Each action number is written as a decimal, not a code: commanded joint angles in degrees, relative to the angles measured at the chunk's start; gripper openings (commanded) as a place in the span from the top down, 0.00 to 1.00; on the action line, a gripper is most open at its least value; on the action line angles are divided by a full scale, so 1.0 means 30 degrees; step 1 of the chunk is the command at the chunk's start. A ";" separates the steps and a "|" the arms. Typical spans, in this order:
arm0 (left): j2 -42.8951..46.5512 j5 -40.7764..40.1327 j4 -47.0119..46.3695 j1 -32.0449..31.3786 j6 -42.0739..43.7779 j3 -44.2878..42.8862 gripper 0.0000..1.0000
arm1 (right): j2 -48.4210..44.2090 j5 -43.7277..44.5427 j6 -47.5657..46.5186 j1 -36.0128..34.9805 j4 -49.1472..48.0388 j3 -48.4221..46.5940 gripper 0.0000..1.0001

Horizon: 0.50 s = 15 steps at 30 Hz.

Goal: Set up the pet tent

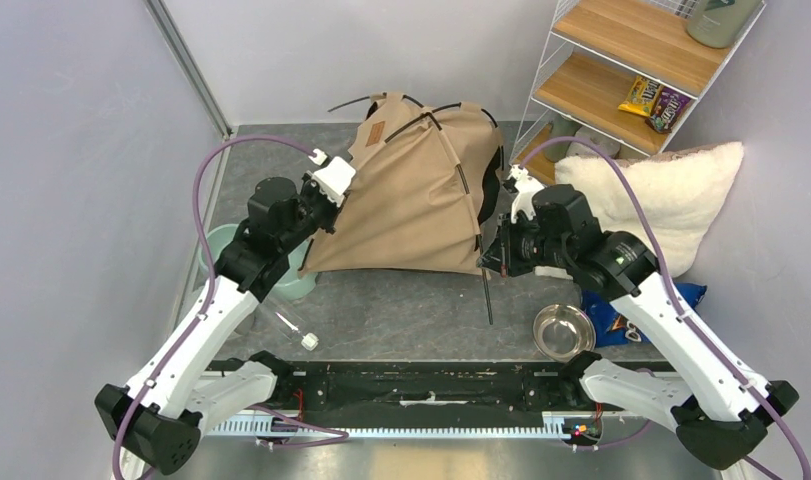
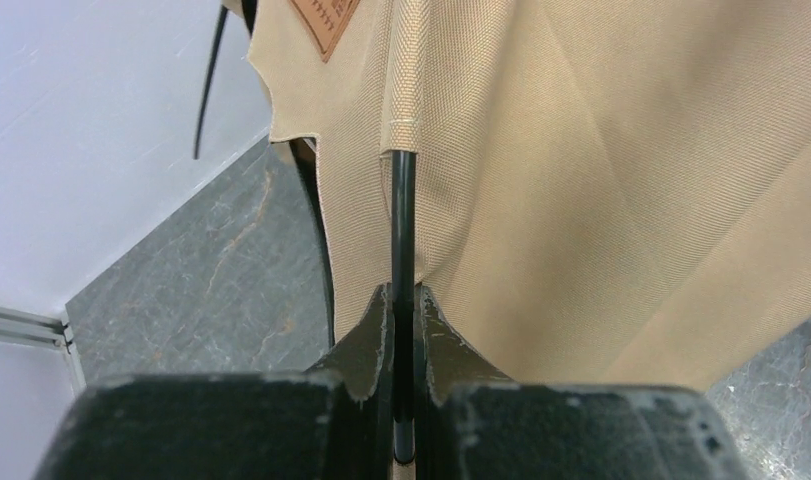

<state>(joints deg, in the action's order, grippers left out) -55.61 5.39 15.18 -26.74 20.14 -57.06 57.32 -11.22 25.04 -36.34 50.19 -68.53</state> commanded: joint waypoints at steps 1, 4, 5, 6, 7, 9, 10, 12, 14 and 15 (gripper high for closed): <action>-0.0307 0.0124 -0.2006 -0.0025 -0.1259 0.0002 0.98 | -0.0010 -0.0532 0.0968 -0.0075 0.0466 -0.1917 1.00; -0.0840 0.0142 -0.2634 0.0114 -0.1519 0.0195 0.97 | 0.0339 -0.0525 0.1094 -0.0075 0.0229 -0.2233 1.00; -0.1002 0.0145 -0.2919 0.0203 -0.1579 0.0252 0.96 | 0.0573 -0.0533 0.1122 -0.0061 0.0050 -0.2234 1.00; -0.1239 0.0173 -0.3324 0.0331 -0.1628 0.0295 0.95 | 0.0755 -0.0556 0.1196 -0.0071 -0.0142 -0.2205 1.00; -0.1557 0.0219 -0.3707 0.0477 -0.1669 0.0233 0.94 | 0.1034 -0.0674 0.1246 -0.0075 -0.0524 -0.2091 1.00; -0.2339 0.0262 -0.4116 0.0747 -0.1679 -0.0148 0.90 | 0.1618 -0.1070 0.1292 -0.0075 -0.1304 -0.1704 1.00; -0.2726 0.0269 -0.4168 0.0857 -0.1667 -0.0418 0.90 | 0.1971 -0.1272 0.1319 -0.0076 -0.1746 -0.1566 1.00; -0.3688 0.0350 -0.4135 0.1005 -0.1481 -0.1111 0.90 | 0.2540 -0.1790 0.1404 -0.0075 -0.2832 -0.0951 0.99; -0.4429 0.0676 -0.4136 0.1233 -0.1387 -0.1768 0.91 | 0.2946 -0.2203 0.1716 -0.0075 -0.4151 -0.0285 0.91; -0.4756 0.0913 -0.4126 0.1345 -0.1287 -0.2078 0.94 | 0.3124 -0.2556 0.1847 -0.0060 -0.4853 0.0032 0.88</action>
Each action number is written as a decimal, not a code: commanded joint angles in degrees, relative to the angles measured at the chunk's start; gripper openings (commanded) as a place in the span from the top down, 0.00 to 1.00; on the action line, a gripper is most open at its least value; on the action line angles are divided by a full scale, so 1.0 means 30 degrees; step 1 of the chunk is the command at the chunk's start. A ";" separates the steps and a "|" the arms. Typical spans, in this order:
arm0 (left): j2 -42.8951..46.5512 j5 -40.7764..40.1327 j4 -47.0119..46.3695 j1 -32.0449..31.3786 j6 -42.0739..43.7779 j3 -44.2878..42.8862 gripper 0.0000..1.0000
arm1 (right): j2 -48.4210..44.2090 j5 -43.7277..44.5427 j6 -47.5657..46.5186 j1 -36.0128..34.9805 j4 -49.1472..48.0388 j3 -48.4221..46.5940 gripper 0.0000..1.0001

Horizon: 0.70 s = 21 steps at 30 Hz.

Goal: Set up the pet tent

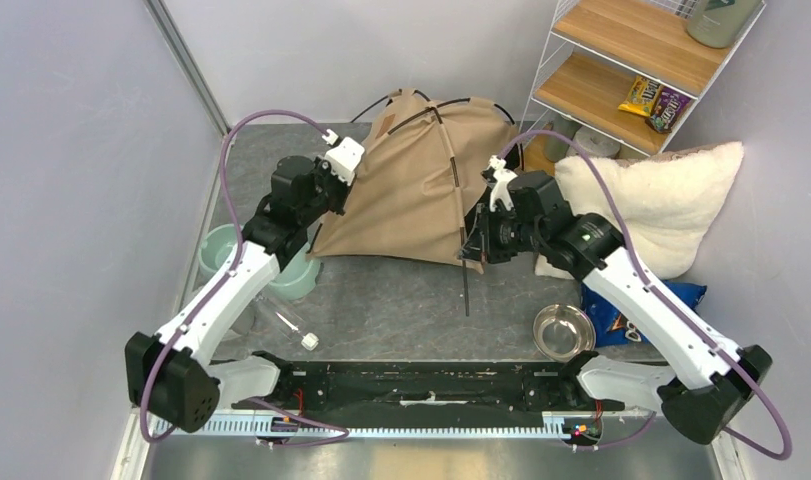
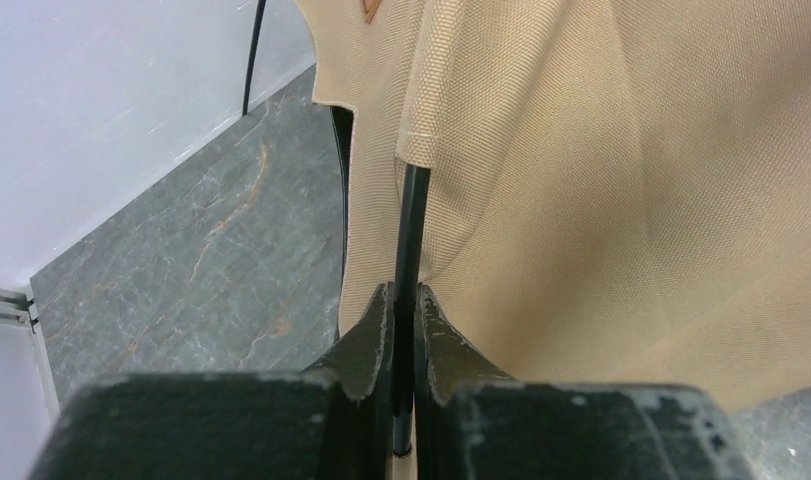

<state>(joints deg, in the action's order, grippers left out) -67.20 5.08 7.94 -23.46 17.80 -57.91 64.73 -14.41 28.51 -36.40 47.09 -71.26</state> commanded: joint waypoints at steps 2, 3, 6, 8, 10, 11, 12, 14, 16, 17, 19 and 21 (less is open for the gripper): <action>-0.1588 0.1367 -0.1640 0.0580 -0.0192 -0.2479 0.98 | 0.1056 -0.1963 0.0877 -0.0082 -0.4579 0.1371 0.81; -0.1802 0.1663 -0.1609 0.0779 -0.0048 -0.2845 0.98 | 0.1190 -0.2072 0.0892 -0.0125 -0.4778 0.1580 0.77; -0.2668 0.2796 -0.1360 0.1551 0.0005 -0.4074 0.98 | 0.1355 -0.2062 0.0828 -0.0170 -0.4975 0.2185 0.71; -0.3218 0.3492 -0.1217 0.1989 -0.0031 -0.4731 0.98 | 0.1249 -0.2000 0.0760 -0.0200 -0.5003 0.2623 0.68; -0.3658 0.3997 -0.1184 0.2337 0.0037 -0.5259 0.98 | 0.0958 -0.1929 0.0808 -0.0222 -0.5030 0.2980 0.68; -0.3810 0.4195 -0.1140 0.2411 0.0125 -0.5436 0.98 | 0.0781 -0.1907 0.0815 -0.0236 -0.5073 0.3065 0.67; -0.3981 0.4314 -0.1032 0.2456 0.0207 -0.5656 0.98 | 0.0504 -0.1904 0.0852 -0.0226 -0.5118 0.3179 0.65; -0.4249 0.4392 -0.0869 0.2482 0.0593 -0.5930 0.98 | -0.0149 -0.1682 0.0881 -0.0228 -0.5175 0.3202 0.57; -0.4445 0.4290 -0.0702 0.2489 0.1337 -0.6080 0.98 | -0.0774 -0.1435 0.0892 -0.0230 -0.5323 0.3139 0.48; -0.4501 0.4235 -0.0594 0.2515 0.1845 -0.6111 0.98 | -0.1057 -0.1255 0.0892 -0.0222 -0.5307 0.3010 0.45; -0.4603 0.4277 -0.0500 0.2645 0.2780 -0.6040 0.98 | -0.1318 -0.0892 0.0868 -0.0233 -0.5167 0.2775 0.37; -0.4822 0.4347 -0.0349 0.2922 0.3403 -0.6080 0.98 | -0.1432 -0.0369 0.0893 -0.0229 -0.5023 0.2624 0.30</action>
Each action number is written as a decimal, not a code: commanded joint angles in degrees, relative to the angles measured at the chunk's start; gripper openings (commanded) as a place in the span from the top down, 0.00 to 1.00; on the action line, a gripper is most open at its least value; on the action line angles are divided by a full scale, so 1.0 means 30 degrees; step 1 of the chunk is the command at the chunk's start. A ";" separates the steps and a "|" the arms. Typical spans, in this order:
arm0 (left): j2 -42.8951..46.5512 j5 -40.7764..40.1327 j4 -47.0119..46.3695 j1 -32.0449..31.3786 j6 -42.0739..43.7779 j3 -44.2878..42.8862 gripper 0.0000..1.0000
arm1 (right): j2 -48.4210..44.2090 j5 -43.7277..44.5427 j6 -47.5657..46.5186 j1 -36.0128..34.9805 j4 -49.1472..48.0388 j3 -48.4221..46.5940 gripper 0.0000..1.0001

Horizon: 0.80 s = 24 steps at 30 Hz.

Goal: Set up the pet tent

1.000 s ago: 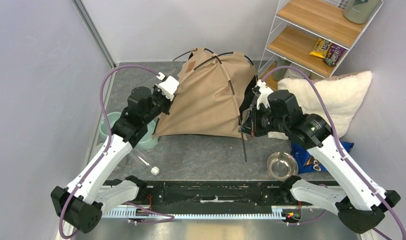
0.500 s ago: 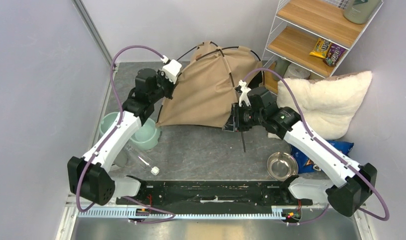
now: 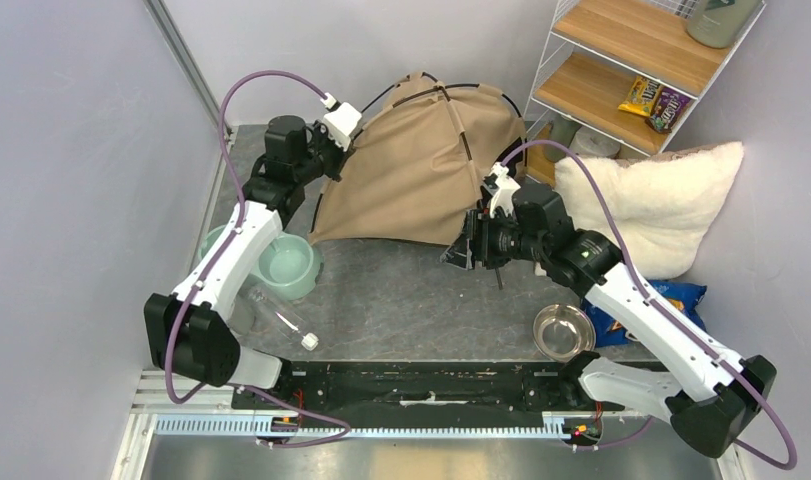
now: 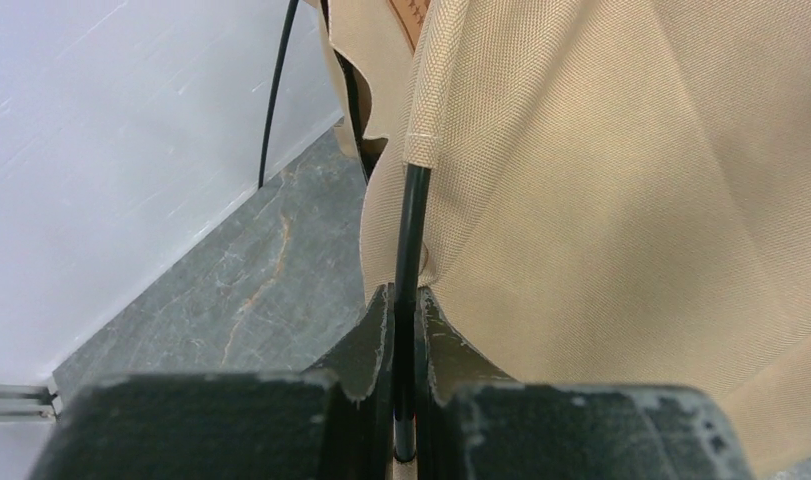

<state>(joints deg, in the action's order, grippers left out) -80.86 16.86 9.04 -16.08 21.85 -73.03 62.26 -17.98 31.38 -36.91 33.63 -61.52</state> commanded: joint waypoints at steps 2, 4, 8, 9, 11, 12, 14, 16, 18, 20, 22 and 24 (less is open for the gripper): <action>-0.0558 0.1364 -0.0599 0.0871 0.2593 -0.1056 0.98 | -0.0589 0.1396 -0.0073 -0.0064 -0.0250 -0.0716 0.27; -0.0970 0.1986 -0.0318 0.1201 0.3007 -0.1176 0.98 | -0.0596 0.1801 -0.0144 -0.0061 0.0012 -0.0831 0.27; -0.1510 0.3645 -0.0065 0.2127 0.3135 -0.1241 0.98 | -0.0849 0.2371 -0.0270 -0.0061 0.0244 -0.0837 0.27; -0.1564 0.4070 -0.0246 0.2291 0.3169 -0.1068 0.98 | -0.0864 0.2415 -0.0269 -0.0058 0.0247 -0.0825 0.28; -0.1613 0.4565 -0.0644 0.2506 0.3293 -0.0788 0.98 | -0.0765 0.2394 -0.0295 -0.0077 0.0246 -0.0772 0.31; -0.1638 0.4736 -0.0750 0.2588 0.3364 -0.0714 0.98 | -0.0650 0.2342 -0.0347 -0.0069 0.0288 -0.0764 0.36; -0.1741 0.4881 -0.0787 0.2688 0.3391 -0.0678 0.98 | -0.0355 0.1978 -0.0504 -0.0065 0.0305 -0.0781 0.41; -0.1794 0.5035 -0.0814 0.2820 0.3458 -0.0649 0.98 | -0.0062 0.1824 -0.0680 -0.0054 0.0305 -0.0690 0.44; -0.1901 0.5131 -0.0844 0.2919 0.3458 -0.0621 0.98 | 0.0256 0.2033 -0.0916 -0.0061 0.0261 -0.0537 0.51; -0.1991 0.5124 -0.0859 0.2976 0.3444 -0.0572 0.98 | 0.0508 0.1896 -0.1266 -0.0061 0.0204 -0.0459 0.62; -0.1992 0.5012 -0.0887 0.2978 0.3356 -0.0503 0.98 | 0.0631 0.1852 -0.1297 -0.0061 0.0029 -0.0372 0.79; -0.1947 0.4407 -0.1342 0.2983 0.2621 -0.0377 0.98 | 0.0790 0.1625 -0.1087 -0.0061 -0.0216 -0.0449 0.97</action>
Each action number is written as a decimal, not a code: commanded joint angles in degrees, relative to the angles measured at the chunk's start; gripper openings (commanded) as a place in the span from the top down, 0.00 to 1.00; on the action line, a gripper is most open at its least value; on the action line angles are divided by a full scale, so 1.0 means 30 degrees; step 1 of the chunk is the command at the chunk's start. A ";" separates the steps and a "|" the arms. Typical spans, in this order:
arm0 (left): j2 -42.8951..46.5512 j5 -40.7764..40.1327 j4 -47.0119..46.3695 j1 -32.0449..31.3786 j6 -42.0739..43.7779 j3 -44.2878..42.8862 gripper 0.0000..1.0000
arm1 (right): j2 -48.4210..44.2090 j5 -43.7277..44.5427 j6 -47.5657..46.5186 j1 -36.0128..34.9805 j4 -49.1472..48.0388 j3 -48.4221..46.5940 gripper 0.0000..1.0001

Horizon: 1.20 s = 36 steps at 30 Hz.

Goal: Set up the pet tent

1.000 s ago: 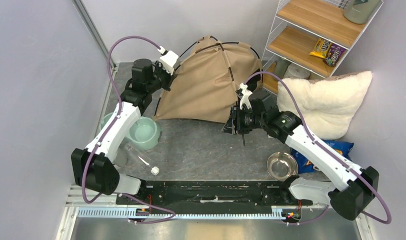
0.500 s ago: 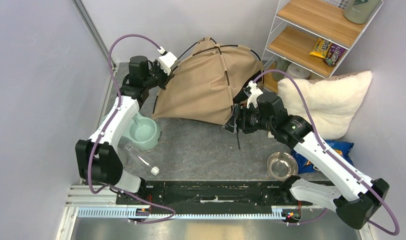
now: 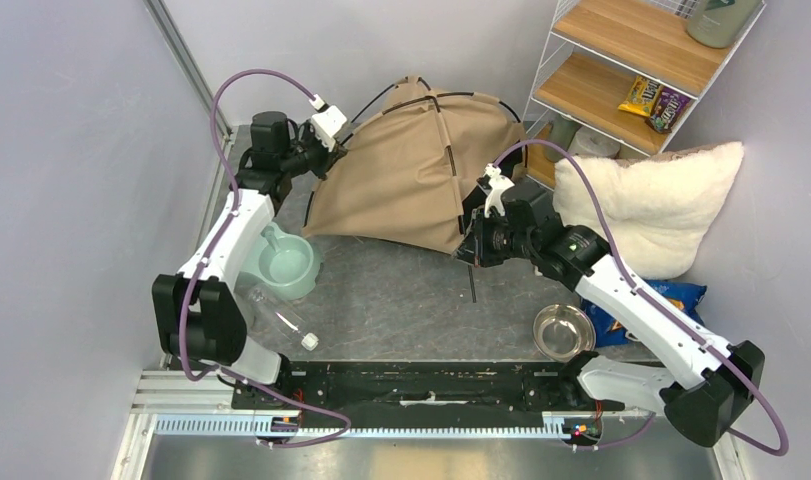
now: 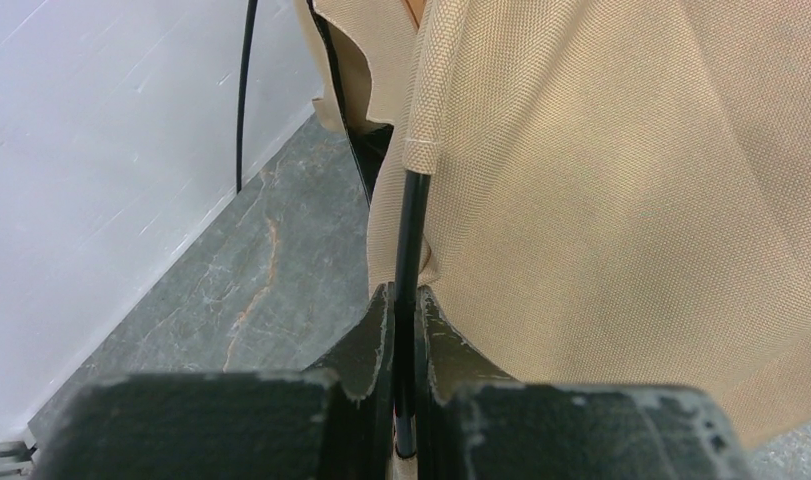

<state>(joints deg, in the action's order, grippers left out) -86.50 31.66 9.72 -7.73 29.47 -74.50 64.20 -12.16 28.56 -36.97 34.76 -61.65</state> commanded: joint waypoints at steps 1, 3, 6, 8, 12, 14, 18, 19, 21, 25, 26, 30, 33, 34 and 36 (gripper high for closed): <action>0.0035 -0.1034 -0.1919 0.0201 -0.0444 0.0211 0.97 | 0.0190 -0.0525 0.0048 -0.0040 -0.0821 -0.0412 1.00; 0.0367 -0.2522 -0.3017 0.0202 -0.2111 0.0445 0.78 | 0.0273 -0.0908 0.0861 -0.0040 -0.1423 -0.0470 1.00; 0.0901 -0.5961 -0.4088 0.0196 -0.5080 0.0292 0.17 | 0.0580 -0.1396 0.2711 -0.0040 -0.2846 -0.0371 1.00; 0.1277 -0.9013 -0.3853 0.0187 -0.6830 -0.0215 0.16 | 0.1000 -0.1266 0.3923 -0.0040 -0.3617 -0.0360 1.00; 0.1870 -1.4061 -0.1479 0.0161 -1.0102 -0.1606 0.14 | 0.2343 -0.0313 0.5553 -0.0040 -0.4016 -0.0963 1.00; 0.2240 -1.4952 -0.0107 0.0174 -1.1321 -0.2075 0.14 | 0.2987 0.0006 0.6490 -0.0032 -0.4391 -0.1282 1.00; 0.3291 -1.6377 0.2543 0.0185 -1.2782 -0.2320 0.13 | 0.3801 0.0309 0.7683 -0.0178 -0.5197 -0.2150 1.00; 0.3619 -1.6129 0.2514 0.0202 -1.2579 -0.2005 0.13 | 0.3937 0.0299 0.7733 -0.0186 -0.5196 -0.2357 1.00; 0.4088 -1.4838 0.2099 0.0198 -1.1178 -0.1032 0.13 | 0.3988 0.0303 0.7665 -0.0214 -0.5180 -0.2655 1.00; 0.4878 -1.1302 0.2977 0.0178 -0.8752 -0.0242 0.13 | 0.3729 0.0571 0.7432 -0.0219 -0.4753 -0.2746 1.00; 0.5178 -1.0272 0.3099 0.0181 -0.8680 0.0052 0.13 | 0.3721 0.0573 0.7443 -0.0205 -0.4712 -0.2769 1.00; 0.6748 -0.5396 0.2831 0.0158 -1.0332 0.1226 0.15 | 0.3826 0.0126 0.8317 -0.0223 -0.5061 -0.2935 1.00; 0.8148 -0.2957 0.1180 0.0098 -1.3478 0.2703 0.16 | 0.4002 -0.0471 0.9113 -0.0274 -0.5260 -0.3774 1.00; 0.8610 -0.2256 0.0446 0.0007 -1.4652 0.3414 0.17 | 0.4005 -0.0575 0.9443 -0.0343 -0.5370 -0.4020 1.00; 0.9388 -0.1629 -0.0920 -0.0326 -1.6300 0.4758 0.18 | 0.4086 -0.0660 0.9998 -0.0547 -0.5672 -0.4650 1.00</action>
<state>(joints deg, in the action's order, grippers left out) -63.79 15.16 15.81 -7.46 -6.83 -65.45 76.01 -13.50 52.58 -37.82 21.21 -69.69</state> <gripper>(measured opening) 0.828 0.035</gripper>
